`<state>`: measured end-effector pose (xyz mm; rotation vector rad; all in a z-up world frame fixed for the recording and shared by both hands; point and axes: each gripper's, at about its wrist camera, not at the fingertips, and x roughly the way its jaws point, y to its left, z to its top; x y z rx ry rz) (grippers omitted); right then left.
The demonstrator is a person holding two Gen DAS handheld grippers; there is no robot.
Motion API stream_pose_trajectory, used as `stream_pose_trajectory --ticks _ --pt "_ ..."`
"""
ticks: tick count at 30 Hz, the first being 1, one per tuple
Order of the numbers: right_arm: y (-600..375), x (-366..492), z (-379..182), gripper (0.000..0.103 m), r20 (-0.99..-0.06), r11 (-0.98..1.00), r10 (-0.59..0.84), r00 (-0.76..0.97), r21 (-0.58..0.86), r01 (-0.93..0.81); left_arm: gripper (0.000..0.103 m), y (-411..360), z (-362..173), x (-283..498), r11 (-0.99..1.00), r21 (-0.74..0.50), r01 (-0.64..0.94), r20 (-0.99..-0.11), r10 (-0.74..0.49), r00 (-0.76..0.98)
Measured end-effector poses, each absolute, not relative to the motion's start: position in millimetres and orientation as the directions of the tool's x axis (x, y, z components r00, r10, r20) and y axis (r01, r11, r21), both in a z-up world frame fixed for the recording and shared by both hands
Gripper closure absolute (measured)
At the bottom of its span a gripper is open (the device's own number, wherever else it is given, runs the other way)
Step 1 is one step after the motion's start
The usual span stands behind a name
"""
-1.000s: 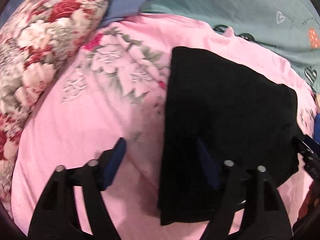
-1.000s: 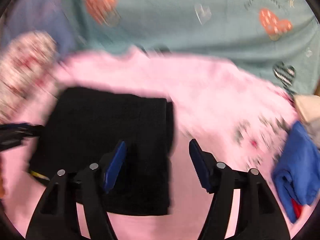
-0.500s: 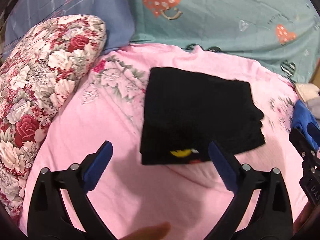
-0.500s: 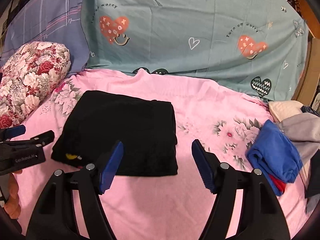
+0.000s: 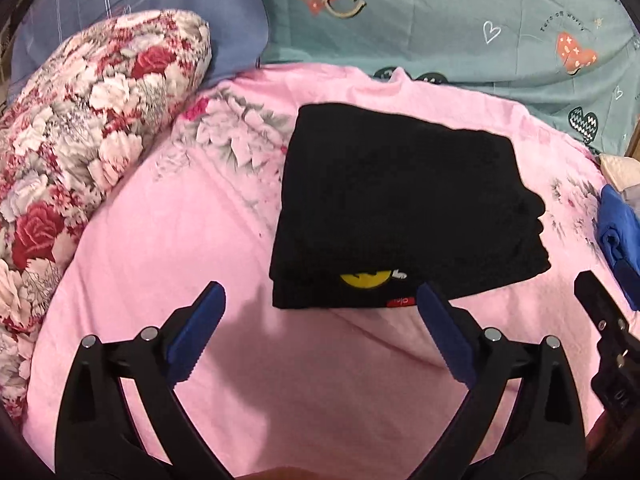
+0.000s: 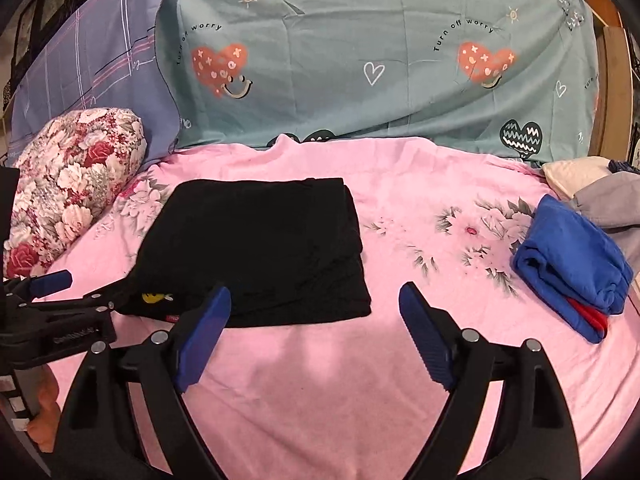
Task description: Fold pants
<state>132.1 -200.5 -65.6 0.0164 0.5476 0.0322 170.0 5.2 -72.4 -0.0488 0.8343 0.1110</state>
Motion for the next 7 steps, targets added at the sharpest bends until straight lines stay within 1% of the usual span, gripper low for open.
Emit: stream_pose_trajectory --ticks 4,7 --pt "-195.7 138.1 -81.4 0.017 -0.554 1.000 0.017 0.833 -0.011 -0.028 0.005 7.0 -84.9 174.9 0.990 -0.007 -0.137 -0.775 0.081 0.627" --pt "-193.6 140.7 -88.6 0.017 -0.572 0.999 0.018 0.820 -0.020 -0.035 0.005 7.7 -87.4 176.5 0.989 -0.011 -0.146 -0.781 0.082 0.619"
